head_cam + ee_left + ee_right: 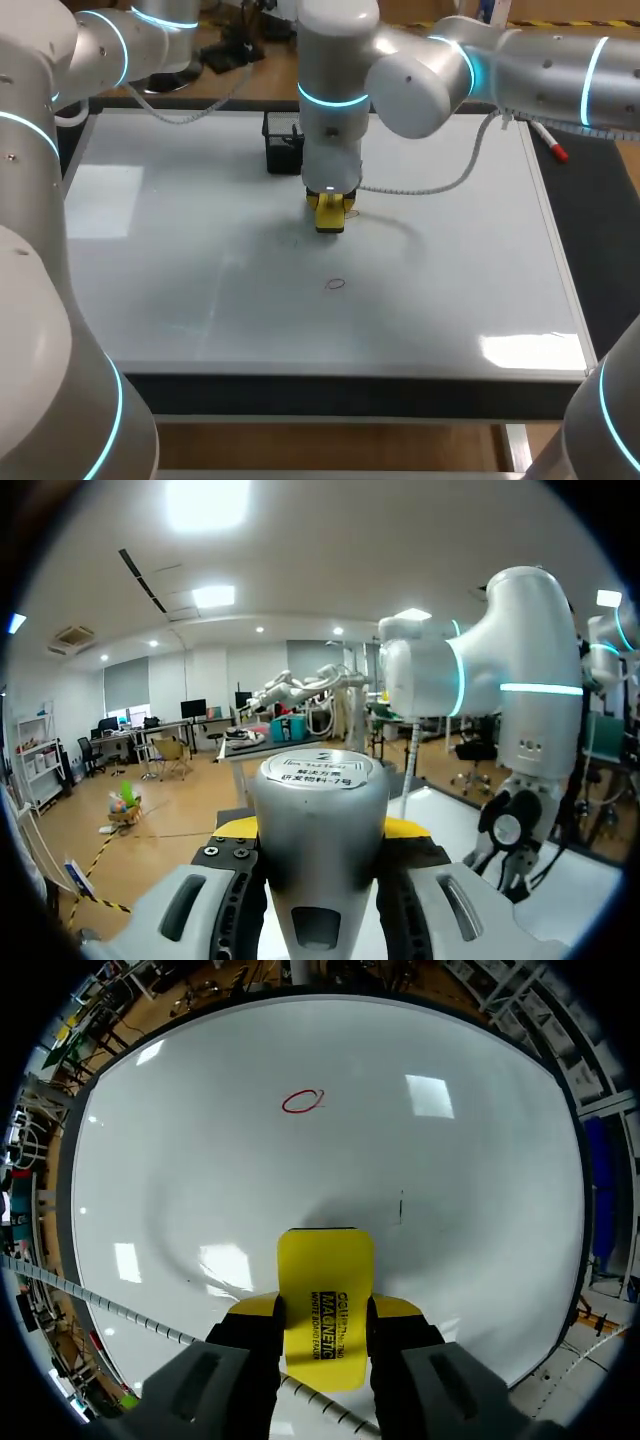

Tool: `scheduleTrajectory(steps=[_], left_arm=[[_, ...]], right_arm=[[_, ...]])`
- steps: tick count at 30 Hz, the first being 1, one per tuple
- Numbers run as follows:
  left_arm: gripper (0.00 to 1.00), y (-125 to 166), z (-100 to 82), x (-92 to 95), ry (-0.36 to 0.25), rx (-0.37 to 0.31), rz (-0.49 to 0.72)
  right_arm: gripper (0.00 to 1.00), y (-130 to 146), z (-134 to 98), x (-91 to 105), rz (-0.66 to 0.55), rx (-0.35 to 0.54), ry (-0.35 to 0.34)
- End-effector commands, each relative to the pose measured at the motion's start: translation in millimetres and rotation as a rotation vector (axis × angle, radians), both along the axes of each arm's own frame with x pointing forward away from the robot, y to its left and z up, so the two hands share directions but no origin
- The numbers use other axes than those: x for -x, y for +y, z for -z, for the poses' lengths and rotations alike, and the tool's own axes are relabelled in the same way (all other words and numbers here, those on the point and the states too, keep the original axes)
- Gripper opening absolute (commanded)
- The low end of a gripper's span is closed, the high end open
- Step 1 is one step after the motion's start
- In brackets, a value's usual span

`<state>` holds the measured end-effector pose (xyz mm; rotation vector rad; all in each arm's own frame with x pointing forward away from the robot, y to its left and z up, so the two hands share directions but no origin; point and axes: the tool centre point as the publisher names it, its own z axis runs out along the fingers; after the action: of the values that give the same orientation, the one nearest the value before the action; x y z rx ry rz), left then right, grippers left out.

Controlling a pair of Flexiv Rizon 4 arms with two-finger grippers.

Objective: Pick up the inspection probe, press it on each red-marked spot on the whiteboard one by one, put down the probe, pick up the eraser, and wipe off all the red marks.

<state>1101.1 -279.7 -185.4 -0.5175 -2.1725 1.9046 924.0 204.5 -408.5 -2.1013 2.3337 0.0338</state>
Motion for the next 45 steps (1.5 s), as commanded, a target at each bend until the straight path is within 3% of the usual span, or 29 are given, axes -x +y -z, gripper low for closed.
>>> scheduleTrajectory(steps=[1,11,31,40,45], left_arm=[[0.00,-0.5,1.6,-7.5,0.037,-0.034,0.315],[0.00,-0.5,1.6,-7.5,0.037,-0.034,0.315],[0.00,-0.5,1.6,-7.5,0.037,-0.034,0.315],[0.00,-0.5,1.6,-7.5,0.037,-0.034,0.315],[0.00,-0.5,1.6,-7.5,0.037,-0.034,0.315]], right_arm=[[0.00,2.8,7.7,-6.9,-0.003,0.005,0.013],[0.00,-8.2,16.7,-8.9,0.016,0.014,0.035],[0.00,-71.5,23.7,-1.0,0.154,0.055,0.066],[0.00,-85.8,15.1,-0.1,0.190,0.051,0.050],[0.00,-97.6,-2.0,-2.4,0.238,-0.006,0.022]])
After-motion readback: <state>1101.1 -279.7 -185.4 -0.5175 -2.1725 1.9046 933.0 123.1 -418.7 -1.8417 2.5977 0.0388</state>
